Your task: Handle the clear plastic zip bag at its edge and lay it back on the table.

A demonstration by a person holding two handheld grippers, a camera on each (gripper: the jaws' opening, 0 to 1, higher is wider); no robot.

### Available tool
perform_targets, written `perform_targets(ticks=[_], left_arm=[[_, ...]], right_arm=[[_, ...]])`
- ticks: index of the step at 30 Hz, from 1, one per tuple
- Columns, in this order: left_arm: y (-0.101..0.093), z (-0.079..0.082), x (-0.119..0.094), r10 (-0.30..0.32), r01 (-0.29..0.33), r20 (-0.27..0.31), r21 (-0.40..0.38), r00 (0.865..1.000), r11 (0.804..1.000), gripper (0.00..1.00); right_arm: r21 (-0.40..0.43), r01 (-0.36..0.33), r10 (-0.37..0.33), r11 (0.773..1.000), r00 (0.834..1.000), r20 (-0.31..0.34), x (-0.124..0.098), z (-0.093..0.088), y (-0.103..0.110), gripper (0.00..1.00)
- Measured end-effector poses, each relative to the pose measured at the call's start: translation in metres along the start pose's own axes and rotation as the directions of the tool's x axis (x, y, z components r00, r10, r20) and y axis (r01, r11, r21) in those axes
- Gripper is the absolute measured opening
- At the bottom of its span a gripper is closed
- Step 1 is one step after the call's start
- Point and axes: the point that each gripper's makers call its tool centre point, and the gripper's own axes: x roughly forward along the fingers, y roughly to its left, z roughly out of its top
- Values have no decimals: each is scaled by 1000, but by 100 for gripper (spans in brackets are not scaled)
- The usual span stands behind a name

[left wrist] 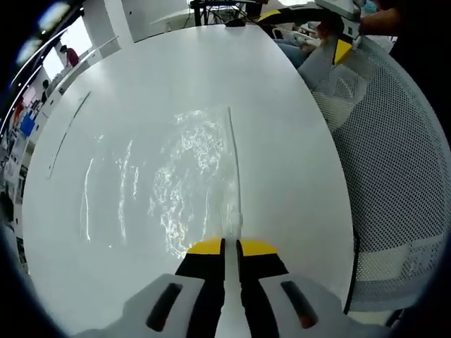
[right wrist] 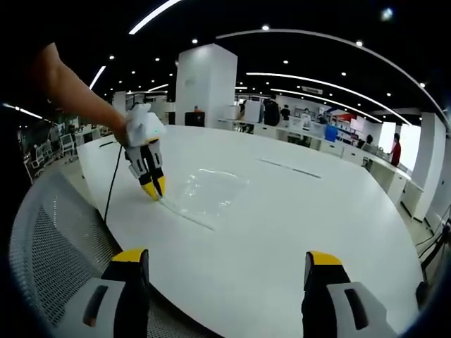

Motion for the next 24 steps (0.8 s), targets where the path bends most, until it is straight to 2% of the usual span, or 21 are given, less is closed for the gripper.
perform_targets(ticks=[4, 10, 24], left_arm=[[-2, 0, -1, 27, -27, -5, 20, 1000, 999, 2], [-5, -1, -5, 52, -52, -9, 12, 999, 999, 0], [-9, 13, -21, 79, -79, 41, 0, 996, 997, 0]], right_arm=[[0, 4, -4, 1000, 1000, 4, 0, 1, 0, 91], [-8, 6, -6, 1000, 1000, 5, -1, 1, 0, 92], [-40, 6, -6, 999, 1000, 3, -1, 6, 2, 90]])
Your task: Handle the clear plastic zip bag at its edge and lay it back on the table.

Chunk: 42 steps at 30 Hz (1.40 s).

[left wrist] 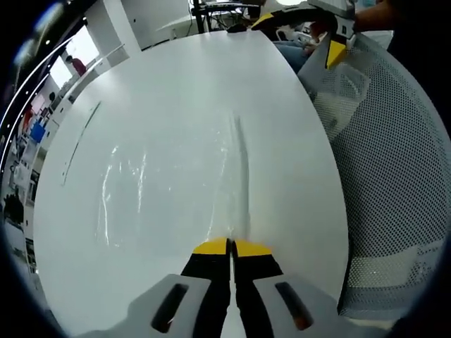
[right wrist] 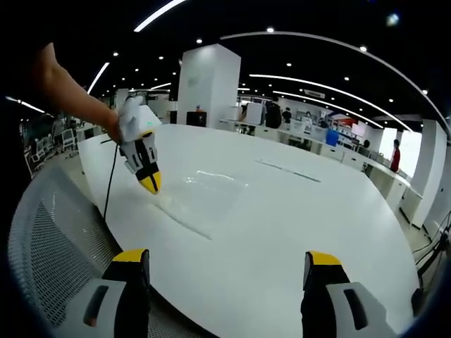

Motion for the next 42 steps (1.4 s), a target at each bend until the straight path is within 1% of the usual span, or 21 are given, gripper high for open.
perform_targets(ticks=[5, 13, 22, 27, 34, 42], left_arm=[[-3, 7, -5, 4, -4, 13, 4, 1000, 1000, 0], [-9, 10, -12, 10, -10, 20, -3, 1000, 1000, 0], [-13, 14, -17, 12, -12, 33, -12, 999, 1000, 0], [-20, 19, -23, 8, -8, 36, -10, 999, 1000, 0], [-24, 23, -30, 12, -12, 37, -2, 999, 1000, 0], [-26, 27, -34, 12, -12, 42, 0, 999, 1000, 0]], right_arm=[[-30, -2, 2, 1000, 1000, -7, 0, 1, 1, 91], [-76, -17, 16, 997, 1000, -14, -1, 7, 2, 91], [-113, -44, 44, 993, 999, -3, 1, 22, 5, 88], [-133, -72, 73, 989, 997, -1, 2, 31, 11, 86], [-174, -108, 112, 979, 994, 12, 4, 47, 17, 85], [-221, -138, 147, 965, 989, 27, 9, 64, 22, 81]])
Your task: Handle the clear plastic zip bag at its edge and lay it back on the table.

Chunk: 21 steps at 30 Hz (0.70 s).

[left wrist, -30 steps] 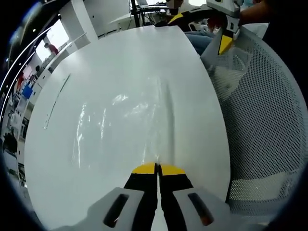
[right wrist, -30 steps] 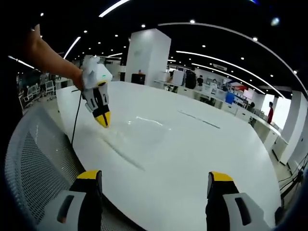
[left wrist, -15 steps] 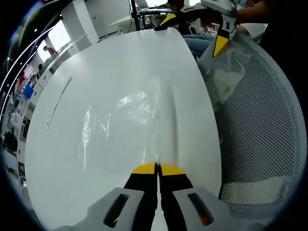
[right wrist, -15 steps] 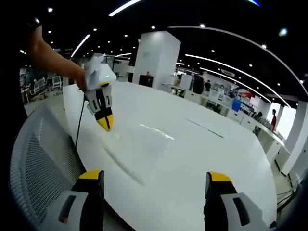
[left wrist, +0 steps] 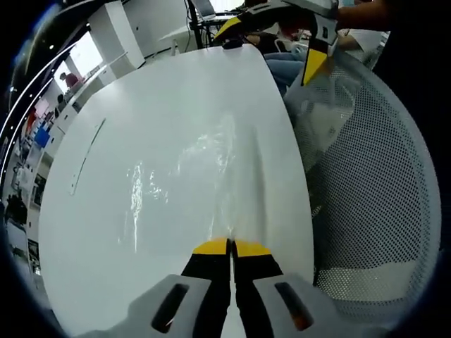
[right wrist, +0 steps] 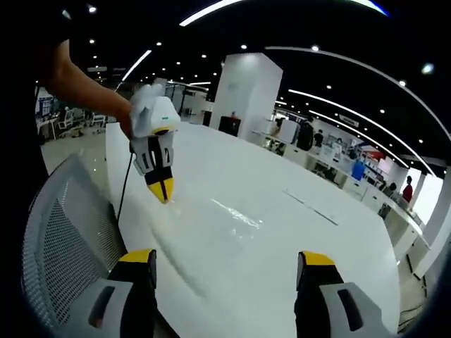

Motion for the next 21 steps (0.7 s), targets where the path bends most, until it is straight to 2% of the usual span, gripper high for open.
perform_targets(ticks=[13, 21], left_arm=[[-3, 9, -7, 3, -3, 9, 2, 1000, 1000, 0], [-3, 13, -8, 1, -1, 16, 4, 1000, 1000, 0]], right_arm=[[-62, -69, 69, 996, 998, -1, 16, 12, 9, 76], [-83, -114, 113, 990, 993, -21, 24, 11, 16, 75]])
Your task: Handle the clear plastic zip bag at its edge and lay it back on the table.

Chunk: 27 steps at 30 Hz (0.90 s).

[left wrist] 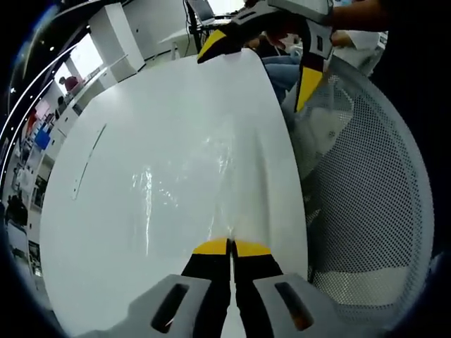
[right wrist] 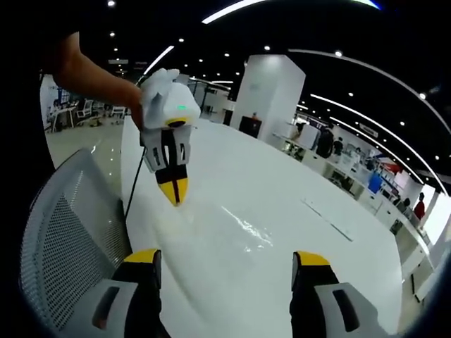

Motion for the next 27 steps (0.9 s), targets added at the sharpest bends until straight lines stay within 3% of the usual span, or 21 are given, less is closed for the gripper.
perform_targets(ticks=[27], left_arm=[[-1, 7, 0, -18, 18, 7, 2, 1000, 1000, 0]], right_arm=[[-49, -69, 66, 996, 997, -45, 15, -4, 6, 67]])
